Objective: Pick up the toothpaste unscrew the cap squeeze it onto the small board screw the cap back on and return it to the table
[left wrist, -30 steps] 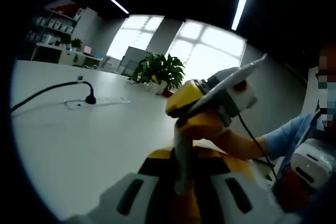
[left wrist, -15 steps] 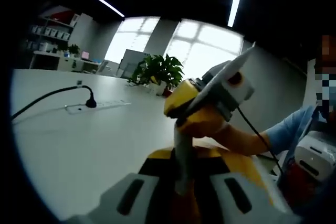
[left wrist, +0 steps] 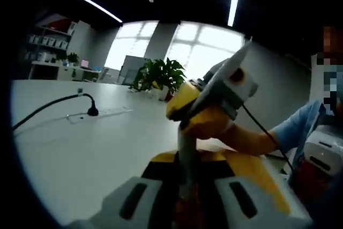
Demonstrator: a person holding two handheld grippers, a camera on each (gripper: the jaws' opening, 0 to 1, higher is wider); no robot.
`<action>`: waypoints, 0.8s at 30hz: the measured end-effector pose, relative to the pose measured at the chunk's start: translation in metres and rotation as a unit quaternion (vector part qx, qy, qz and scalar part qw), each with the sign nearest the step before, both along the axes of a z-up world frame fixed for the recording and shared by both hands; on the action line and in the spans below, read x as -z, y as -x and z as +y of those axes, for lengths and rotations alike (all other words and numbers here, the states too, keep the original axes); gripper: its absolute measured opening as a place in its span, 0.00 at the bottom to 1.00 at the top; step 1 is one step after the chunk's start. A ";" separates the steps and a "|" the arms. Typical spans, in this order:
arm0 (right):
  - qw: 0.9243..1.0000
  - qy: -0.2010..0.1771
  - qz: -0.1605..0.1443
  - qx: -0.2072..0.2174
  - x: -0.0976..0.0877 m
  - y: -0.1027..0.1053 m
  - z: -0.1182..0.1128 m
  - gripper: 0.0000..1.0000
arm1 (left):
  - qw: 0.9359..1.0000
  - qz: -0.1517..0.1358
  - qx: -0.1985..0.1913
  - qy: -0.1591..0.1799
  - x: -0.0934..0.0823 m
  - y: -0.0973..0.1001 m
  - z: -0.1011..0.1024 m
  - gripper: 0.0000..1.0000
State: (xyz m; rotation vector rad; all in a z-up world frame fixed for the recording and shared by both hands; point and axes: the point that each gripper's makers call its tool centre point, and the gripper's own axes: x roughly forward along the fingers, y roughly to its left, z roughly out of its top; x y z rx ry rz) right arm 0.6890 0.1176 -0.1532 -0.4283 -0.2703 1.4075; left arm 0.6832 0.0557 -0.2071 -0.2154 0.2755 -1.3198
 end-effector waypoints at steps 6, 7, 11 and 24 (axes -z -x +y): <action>1.000 0.003 0.016 -0.004 -0.001 0.003 0.000 0.03 | 0.999 -0.033 0.001 0.001 -0.001 0.002 -0.001 0.10; 1.000 0.003 0.020 -0.005 -0.001 0.004 0.000 0.03 | 0.999 -0.037 0.003 0.000 -0.001 0.002 0.000 0.10; 0.998 0.005 0.054 -0.018 -0.002 0.011 0.000 0.04 | 0.995 -0.099 0.007 -0.011 -0.003 0.005 -0.001 0.10; 0.996 0.006 0.082 -0.028 -0.001 0.016 0.000 0.04 | 0.988 -0.151 0.006 -0.029 -0.003 0.004 -0.002 0.11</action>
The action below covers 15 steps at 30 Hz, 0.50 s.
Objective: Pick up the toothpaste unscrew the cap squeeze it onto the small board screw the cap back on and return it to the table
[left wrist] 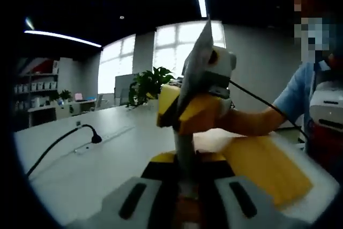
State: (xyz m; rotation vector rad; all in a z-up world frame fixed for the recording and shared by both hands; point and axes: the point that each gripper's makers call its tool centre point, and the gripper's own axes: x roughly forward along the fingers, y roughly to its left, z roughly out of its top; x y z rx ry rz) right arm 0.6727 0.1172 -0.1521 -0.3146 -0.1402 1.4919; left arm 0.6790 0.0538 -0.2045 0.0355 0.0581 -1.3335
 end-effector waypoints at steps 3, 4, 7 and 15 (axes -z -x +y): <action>1.000 0.003 -0.002 -0.001 0.000 0.000 0.000 0.04 | 1.000 -0.009 0.001 -0.002 0.000 0.001 0.000 0.11; 1.000 0.004 -0.005 0.000 0.000 0.000 0.000 0.04 | 1.000 -0.008 0.001 -0.001 0.000 0.000 0.000 0.11; 1.000 0.004 -0.006 0.001 0.000 -0.001 0.000 0.04 | 1.000 -0.015 -0.003 -0.002 0.000 -0.001 0.000 0.11; 1.000 0.010 -0.013 0.005 0.000 -0.002 0.000 0.04 | 1.000 -0.024 -0.012 -0.007 0.000 -0.005 0.000 0.11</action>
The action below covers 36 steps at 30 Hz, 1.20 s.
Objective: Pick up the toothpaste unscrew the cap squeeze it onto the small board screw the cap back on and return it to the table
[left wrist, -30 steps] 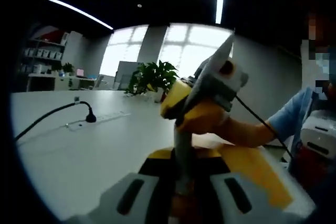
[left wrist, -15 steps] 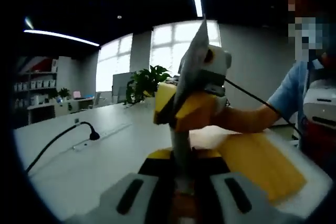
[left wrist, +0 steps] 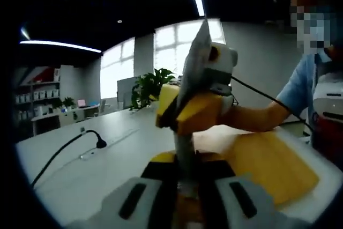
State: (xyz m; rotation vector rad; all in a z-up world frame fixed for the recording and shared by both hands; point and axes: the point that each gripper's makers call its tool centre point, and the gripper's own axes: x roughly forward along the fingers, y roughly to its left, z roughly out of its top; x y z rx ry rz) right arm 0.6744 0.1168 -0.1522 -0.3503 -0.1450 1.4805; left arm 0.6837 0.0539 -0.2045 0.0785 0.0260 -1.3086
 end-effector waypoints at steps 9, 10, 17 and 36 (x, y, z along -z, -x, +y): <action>1.000 0.000 0.002 0.003 0.000 0.001 0.000 0.04 | 1.000 -0.024 -0.009 -0.006 0.001 -0.004 0.000 0.11; 1.000 0.001 0.002 0.003 0.000 0.000 0.000 0.04 | 1.000 -0.022 -0.009 -0.005 0.001 -0.004 0.000 0.11; 1.000 0.003 -0.002 0.008 0.001 -0.002 -0.001 0.04 | 1.000 -0.020 -0.019 -0.015 0.001 -0.006 -0.002 0.11; 0.979 -0.146 0.122 0.067 -0.053 -0.048 -0.063 0.03 | 0.997 -0.064 -0.047 -0.001 -0.055 -0.012 0.043 0.23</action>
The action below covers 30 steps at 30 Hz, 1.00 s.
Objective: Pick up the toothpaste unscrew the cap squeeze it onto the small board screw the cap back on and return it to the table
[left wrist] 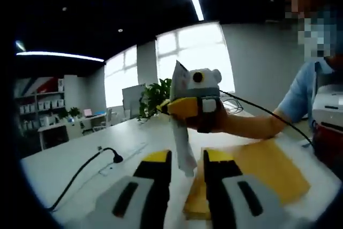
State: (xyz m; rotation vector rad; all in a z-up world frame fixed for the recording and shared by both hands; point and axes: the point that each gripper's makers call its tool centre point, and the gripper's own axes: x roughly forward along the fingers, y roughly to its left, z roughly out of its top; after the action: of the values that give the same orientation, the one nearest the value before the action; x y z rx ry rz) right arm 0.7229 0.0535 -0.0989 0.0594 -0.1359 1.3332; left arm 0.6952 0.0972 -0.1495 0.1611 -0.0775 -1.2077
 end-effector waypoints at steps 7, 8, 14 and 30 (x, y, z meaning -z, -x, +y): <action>0.954 -0.140 0.223 -0.142 -0.025 0.009 -0.017 0.03 | 0.997 -0.074 0.017 -0.016 -0.012 0.016 0.001 0.21; 0.941 -0.164 0.255 -0.151 -0.026 0.007 -0.017 0.03 | 0.996 -0.080 0.033 -0.026 -0.010 0.023 -0.004 0.21; 0.824 -0.166 0.497 -0.214 0.003 0.006 0.009 0.03 | 0.966 -0.225 -0.011 -0.125 -0.013 0.022 -0.018 0.24; 0.706 -0.139 0.640 -0.270 0.029 0.031 0.052 0.03 | 0.910 -0.380 0.045 -0.163 -0.036 0.069 -0.040 0.32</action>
State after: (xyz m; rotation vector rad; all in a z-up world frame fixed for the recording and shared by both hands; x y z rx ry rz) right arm 0.6923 0.1059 -0.1284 1.3525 0.9466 1.5551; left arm 0.6262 0.0571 -0.1135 0.9281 -0.5701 -1.1838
